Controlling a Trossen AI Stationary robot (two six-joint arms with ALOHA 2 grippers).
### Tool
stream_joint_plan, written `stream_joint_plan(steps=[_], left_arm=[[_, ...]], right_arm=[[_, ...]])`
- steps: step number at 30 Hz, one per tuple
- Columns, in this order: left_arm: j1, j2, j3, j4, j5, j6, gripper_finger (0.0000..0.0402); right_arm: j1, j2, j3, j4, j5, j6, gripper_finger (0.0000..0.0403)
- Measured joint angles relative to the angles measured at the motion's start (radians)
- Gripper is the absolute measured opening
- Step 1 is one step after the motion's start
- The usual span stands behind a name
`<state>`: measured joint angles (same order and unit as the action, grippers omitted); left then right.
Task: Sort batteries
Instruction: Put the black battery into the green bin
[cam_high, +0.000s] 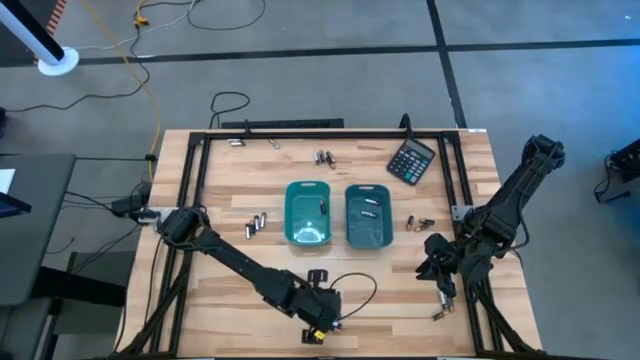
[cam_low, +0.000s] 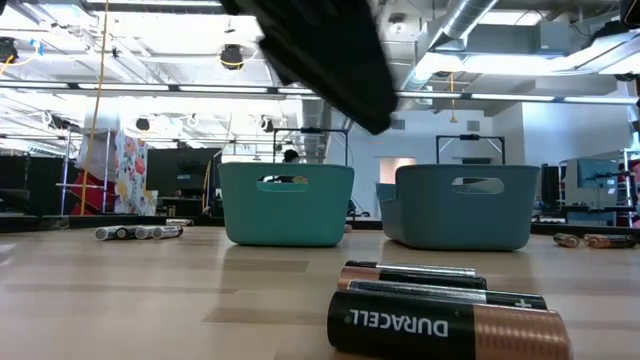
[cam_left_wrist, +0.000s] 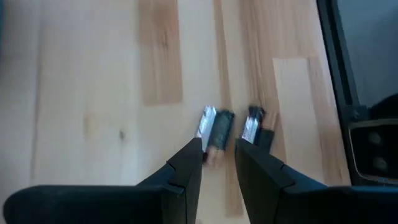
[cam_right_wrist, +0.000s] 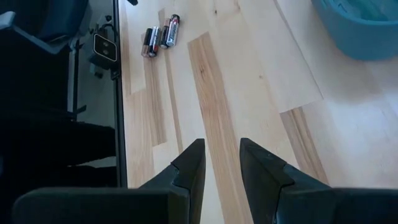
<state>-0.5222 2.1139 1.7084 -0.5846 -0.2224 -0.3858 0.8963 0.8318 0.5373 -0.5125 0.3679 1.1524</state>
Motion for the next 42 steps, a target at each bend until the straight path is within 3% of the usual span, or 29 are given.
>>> stream_joint_plan(steps=[11,20,24,28,36,42], left_arm=[[-0.04,0.002,0.0,-0.031,0.062,-0.057,0.0096],[-0.03,0.002,0.0,-0.045,0.054,-0.065,0.0168],[-0.024,0.002,0.0,-0.021,0.012,-0.043,0.0191],[-0.038,0.003,-0.001,0.06,0.001,-0.069,0.0188],[-0.139,0.011,0.002,0.261,-0.137,-0.119,0.0184],[-0.173,0.037,0.007,0.239,-0.25,-0.158,0.0184]], right_arm=[[0.0,0.0,0.0,0.0,0.0,0.028,0.0116],[0.0,0.0,0.0,-0.002,0.0,0.053,0.0116],[0.0,0.0,0.0,-0.003,0.0,0.051,0.0116],[0.0,0.0,0.0,-0.007,0.0,0.045,0.0116],[0.0,0.0,0.0,-0.007,-0.001,0.021,0.0116],[0.0,0.0,0.0,-0.008,-0.001,0.017,0.0116]])
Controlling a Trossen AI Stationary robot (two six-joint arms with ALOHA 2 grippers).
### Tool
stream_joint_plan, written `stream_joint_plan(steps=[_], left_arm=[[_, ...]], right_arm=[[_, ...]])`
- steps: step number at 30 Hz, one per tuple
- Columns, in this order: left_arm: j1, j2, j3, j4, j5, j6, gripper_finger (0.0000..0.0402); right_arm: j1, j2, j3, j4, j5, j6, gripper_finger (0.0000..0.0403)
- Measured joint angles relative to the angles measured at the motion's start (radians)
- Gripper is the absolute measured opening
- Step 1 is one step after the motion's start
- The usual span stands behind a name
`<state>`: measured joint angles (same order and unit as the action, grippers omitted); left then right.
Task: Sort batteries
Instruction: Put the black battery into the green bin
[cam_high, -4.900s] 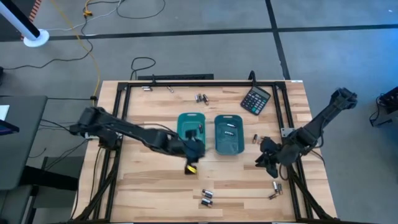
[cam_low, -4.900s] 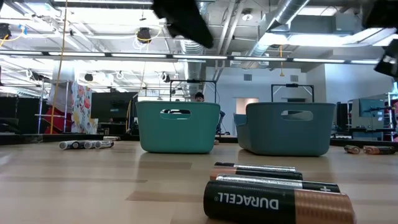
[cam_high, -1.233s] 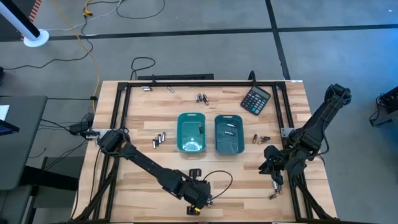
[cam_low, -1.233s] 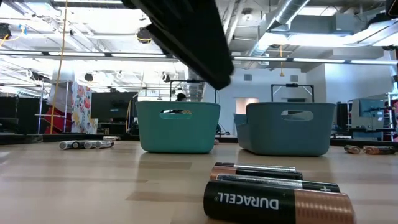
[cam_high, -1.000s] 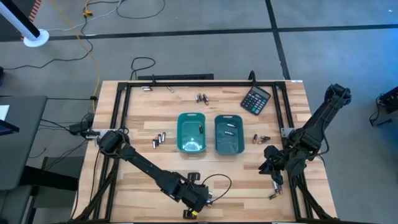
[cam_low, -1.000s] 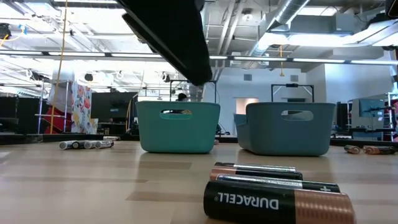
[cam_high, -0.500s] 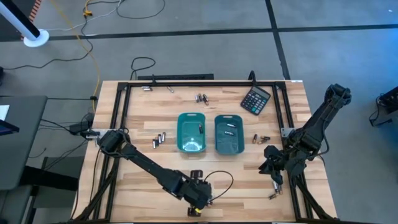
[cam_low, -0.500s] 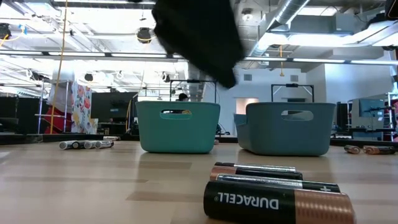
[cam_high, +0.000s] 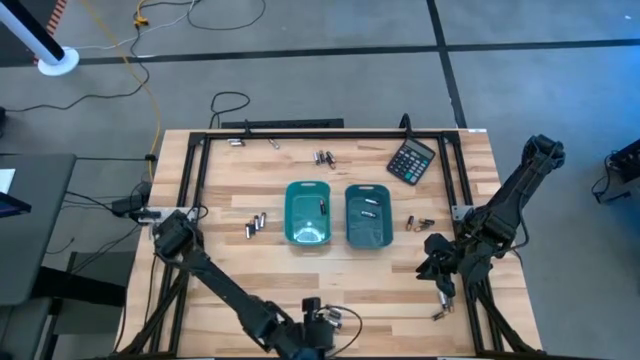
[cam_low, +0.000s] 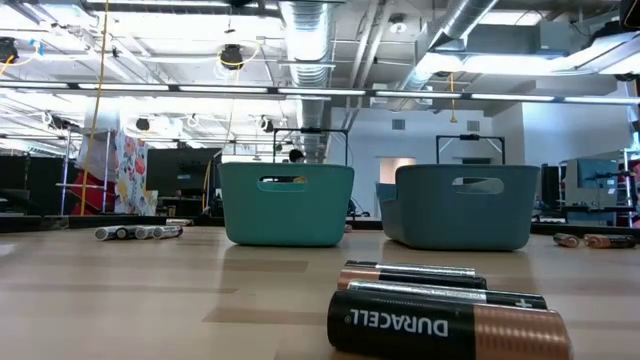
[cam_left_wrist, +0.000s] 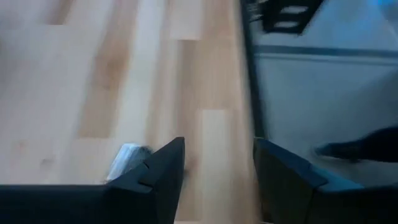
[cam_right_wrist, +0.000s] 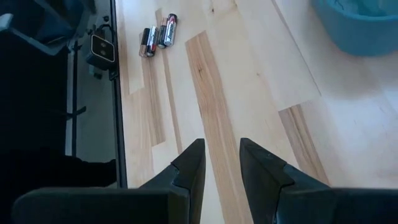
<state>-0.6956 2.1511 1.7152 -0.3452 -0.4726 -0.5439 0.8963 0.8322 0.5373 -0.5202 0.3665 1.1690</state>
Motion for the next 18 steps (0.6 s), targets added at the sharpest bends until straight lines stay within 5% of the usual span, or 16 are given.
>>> stream_joint_plan(steps=[11,18], left_arm=[[0.029,0.111,0.001,0.002,0.042,0.025,0.0183],[0.028,0.147,-0.001,0.012,0.156,0.127,0.0183]], right_arm=[[0.0,-0.001,0.0,-0.002,-0.001,-0.002,0.0116],[0.0,-0.001,0.0,0.0,-0.001,0.0,0.0116]])
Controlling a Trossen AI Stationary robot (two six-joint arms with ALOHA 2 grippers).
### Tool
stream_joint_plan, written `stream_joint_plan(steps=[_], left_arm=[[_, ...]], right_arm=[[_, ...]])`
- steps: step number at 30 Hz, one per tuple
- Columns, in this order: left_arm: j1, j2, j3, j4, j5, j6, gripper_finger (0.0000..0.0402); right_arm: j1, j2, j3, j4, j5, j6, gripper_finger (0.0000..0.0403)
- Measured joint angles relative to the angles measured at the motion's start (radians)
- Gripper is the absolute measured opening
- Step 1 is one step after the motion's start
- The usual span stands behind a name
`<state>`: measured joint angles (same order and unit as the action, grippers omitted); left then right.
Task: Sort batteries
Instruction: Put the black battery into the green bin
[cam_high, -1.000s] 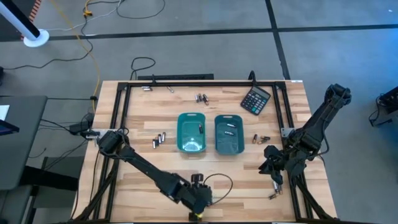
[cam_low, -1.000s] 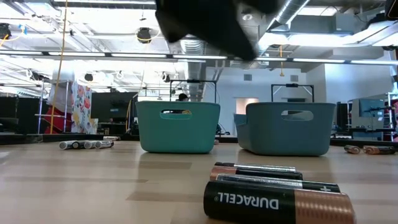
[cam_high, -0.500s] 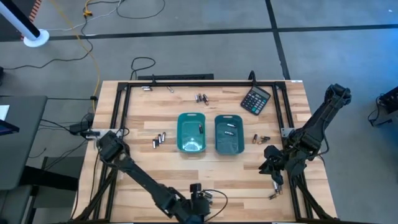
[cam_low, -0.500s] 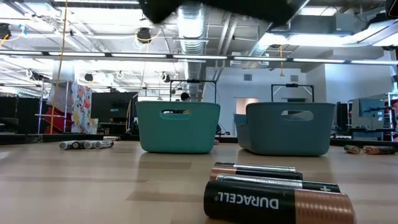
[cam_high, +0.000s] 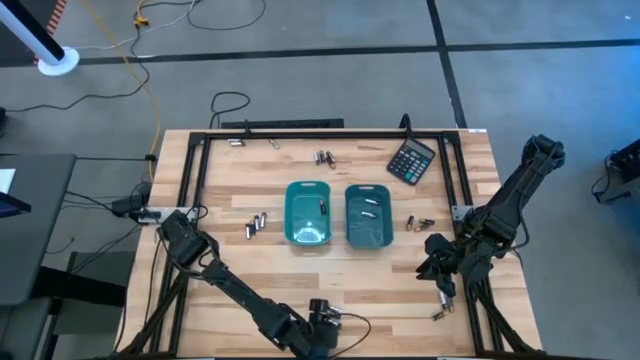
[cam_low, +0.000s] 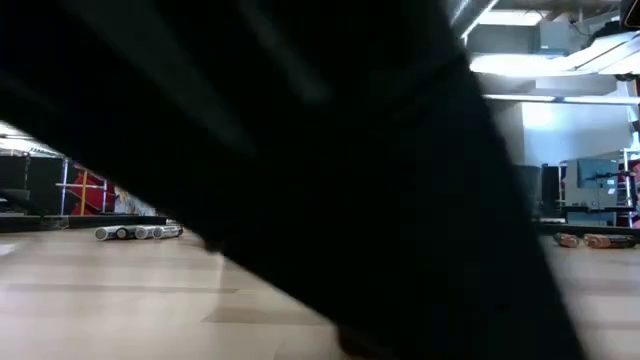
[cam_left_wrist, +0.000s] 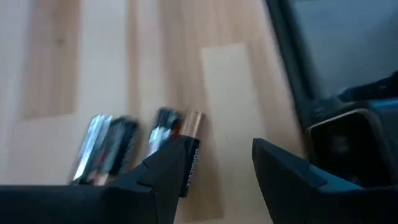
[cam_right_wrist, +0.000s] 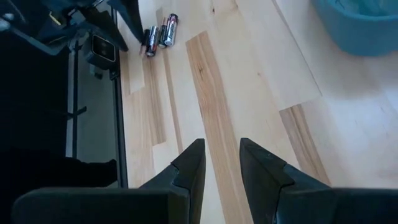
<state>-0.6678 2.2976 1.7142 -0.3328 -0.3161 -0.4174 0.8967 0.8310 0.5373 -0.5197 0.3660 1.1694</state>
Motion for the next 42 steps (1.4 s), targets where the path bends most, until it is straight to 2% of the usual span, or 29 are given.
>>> stream_joint_plan(steps=[3,12,21,26,38,42], left_arm=[[-0.002,0.024,0.004,0.007,0.038,-0.02,0.0183],[0.001,0.034,0.005,0.009,0.024,-0.039,0.0183],[0.006,0.038,0.1,0.009,-0.015,0.097,0.0183],[0.016,0.038,0.114,0.0,-0.06,0.143,0.0183],[0.078,0.045,0.114,-0.057,-0.054,0.147,0.0183],[0.097,0.045,0.114,-0.067,-0.006,0.145,0.0183]], right_arm=[[0.0,0.0,0.0,0.002,0.0,0.0,0.0116],[0.0,0.0,0.0,0.004,0.0,0.0,0.0116],[0.0,0.0,0.0,0.004,0.0,0.0,0.0116],[0.0,0.0,0.0,0.004,0.0,-0.002,0.0116],[0.0,0.0,0.0,0.004,0.0,-0.003,0.0116],[0.0,0.0,0.0,0.004,0.0,-0.003,0.0116]])
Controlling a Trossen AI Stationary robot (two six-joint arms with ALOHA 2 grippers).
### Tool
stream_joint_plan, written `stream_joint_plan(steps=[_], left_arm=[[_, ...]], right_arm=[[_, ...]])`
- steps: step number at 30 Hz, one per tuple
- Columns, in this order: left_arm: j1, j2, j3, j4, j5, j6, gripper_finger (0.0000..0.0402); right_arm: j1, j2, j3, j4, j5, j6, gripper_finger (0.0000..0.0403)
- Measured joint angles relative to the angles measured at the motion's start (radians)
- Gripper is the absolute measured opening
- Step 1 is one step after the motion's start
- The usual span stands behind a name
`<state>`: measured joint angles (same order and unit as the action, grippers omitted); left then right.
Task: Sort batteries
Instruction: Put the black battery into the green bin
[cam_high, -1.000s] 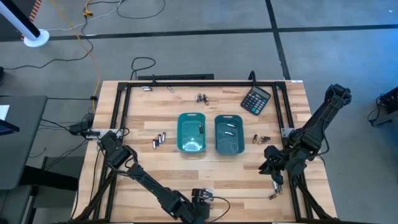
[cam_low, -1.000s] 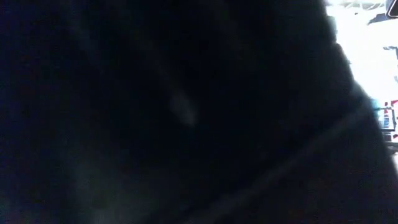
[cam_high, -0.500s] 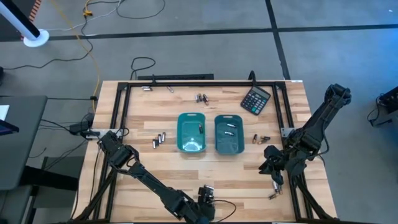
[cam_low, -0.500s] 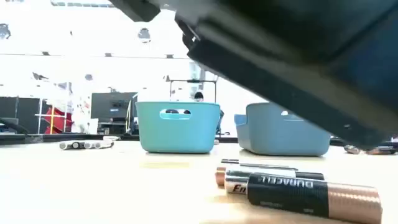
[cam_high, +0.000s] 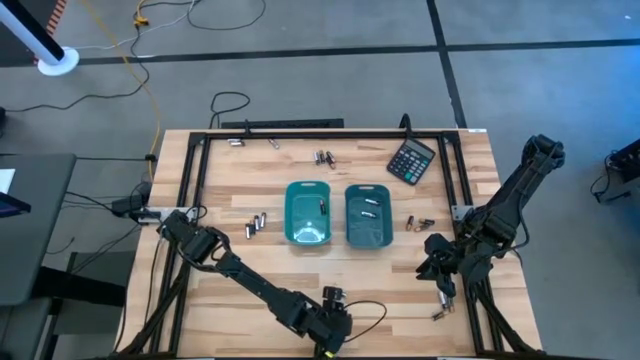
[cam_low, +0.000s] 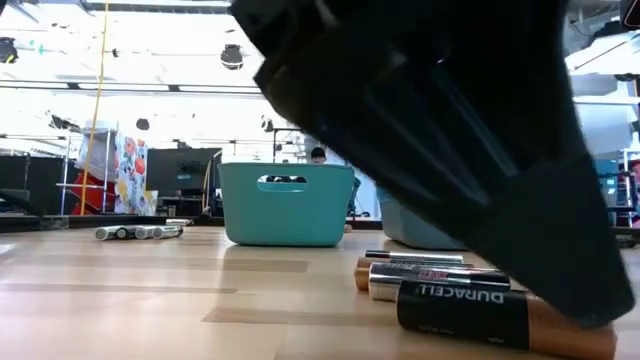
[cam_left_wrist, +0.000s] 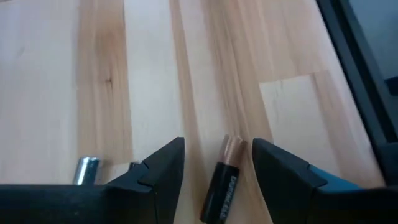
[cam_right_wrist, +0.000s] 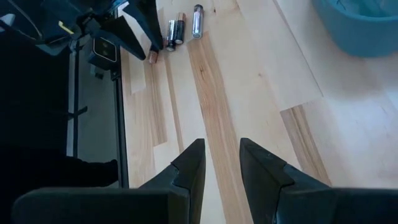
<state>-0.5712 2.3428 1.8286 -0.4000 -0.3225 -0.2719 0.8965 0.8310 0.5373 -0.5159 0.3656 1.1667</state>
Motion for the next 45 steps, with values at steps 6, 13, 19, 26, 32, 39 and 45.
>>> stream_joint_plan(steps=[6,13,19,26,32,39,45], left_arm=[[0.0,0.0,0.0,0.013,0.005,0.017,0.0183],[-0.007,0.0,0.0,-0.009,0.019,0.009,0.0183],[-0.008,-0.005,-0.05,-0.003,0.057,-0.057,0.0183],[-0.009,-0.006,-0.062,-0.001,0.035,-0.084,0.0166],[-0.009,-0.006,-0.062,-0.028,0.033,-0.09,0.0094],[-0.01,-0.006,-0.063,-0.034,0.053,-0.151,0.0037],[-0.01,-0.004,-0.055,-0.04,0.05,-0.219,0.0037]], right_arm=[[0.0,0.0,0.0,0.0,0.0,-0.01,0.0116],[0.0,0.0,0.0,0.0,0.0,-0.016,0.0116],[0.0,0.0,0.0,-0.001,0.0,-0.023,0.0116],[0.0,0.0,0.0,-0.001,0.0,-0.023,0.0116],[0.0,0.0,0.0,0.0,0.0,-0.023,0.0116],[0.0,0.0,0.0,0.0,0.0,-0.024,0.0116],[0.0,0.0,0.0,0.0,0.0,-0.027,0.0116]])
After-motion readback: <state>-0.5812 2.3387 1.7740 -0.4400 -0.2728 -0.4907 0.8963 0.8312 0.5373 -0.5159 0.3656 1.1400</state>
